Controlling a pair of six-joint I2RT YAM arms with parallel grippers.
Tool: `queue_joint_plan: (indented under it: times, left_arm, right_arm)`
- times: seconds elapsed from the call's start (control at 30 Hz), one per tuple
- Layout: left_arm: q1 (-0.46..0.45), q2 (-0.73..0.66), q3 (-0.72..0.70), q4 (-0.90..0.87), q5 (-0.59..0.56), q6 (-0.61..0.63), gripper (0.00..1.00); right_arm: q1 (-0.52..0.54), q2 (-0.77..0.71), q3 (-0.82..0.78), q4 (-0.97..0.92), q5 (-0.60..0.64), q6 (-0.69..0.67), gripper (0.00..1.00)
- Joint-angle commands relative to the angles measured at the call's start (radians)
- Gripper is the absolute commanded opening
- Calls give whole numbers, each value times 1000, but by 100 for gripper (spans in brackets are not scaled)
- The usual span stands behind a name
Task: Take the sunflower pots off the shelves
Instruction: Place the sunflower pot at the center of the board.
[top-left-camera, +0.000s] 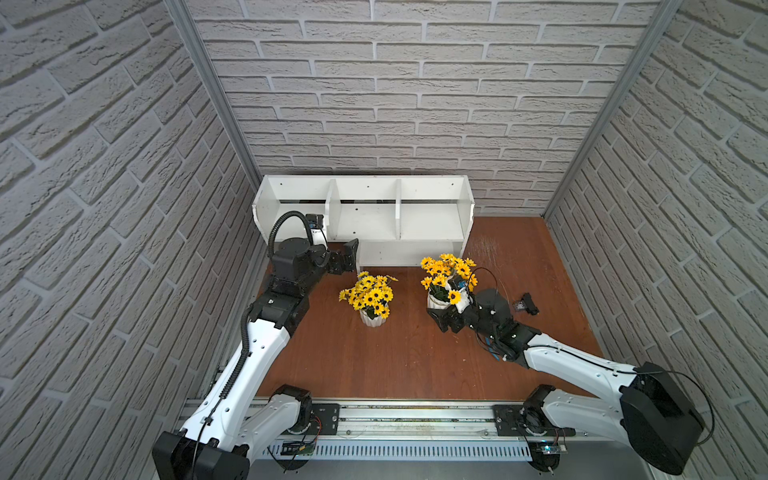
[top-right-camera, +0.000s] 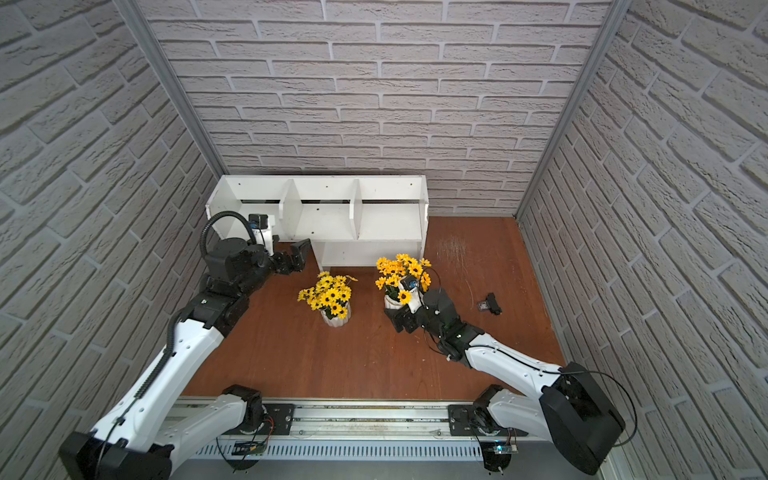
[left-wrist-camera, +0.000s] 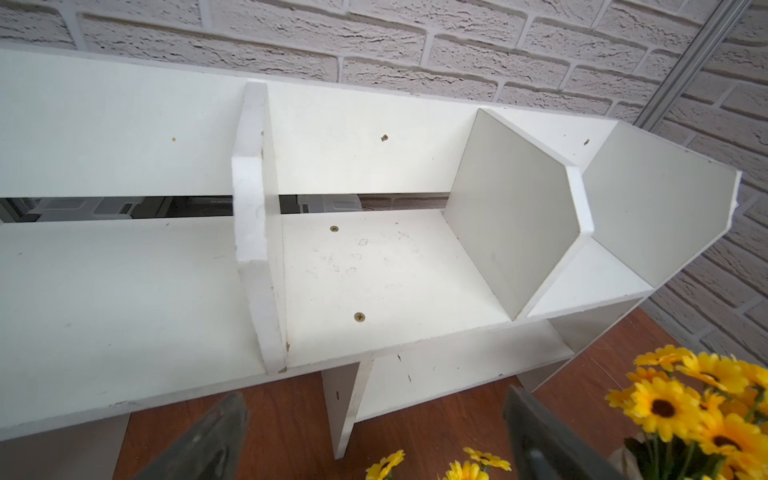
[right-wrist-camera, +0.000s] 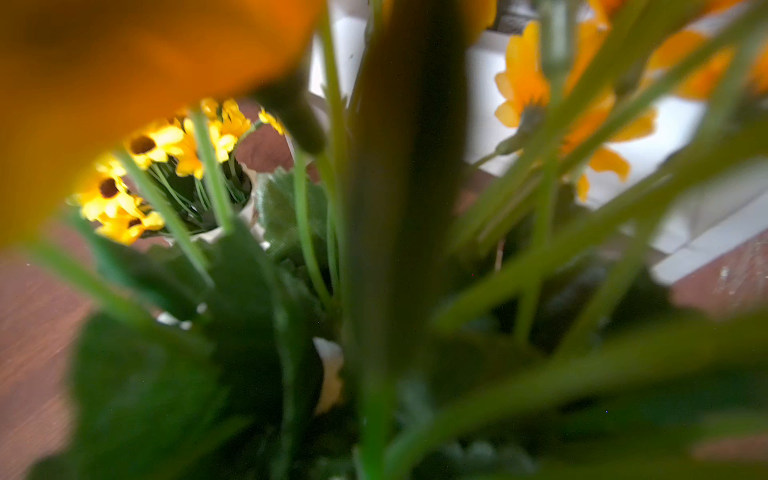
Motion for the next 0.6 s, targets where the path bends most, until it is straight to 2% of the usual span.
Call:
queue_joint_plan:
  times: [0.0,0.57]
  left_arm:
    - [8,-2,-11,58,12,-2,98]
    - [8,-8,-21,64,17,-2,98]
  right_arm:
    - [23,34,8,239,23,9,50]
    - [114,400,-17,489,103,19,49]
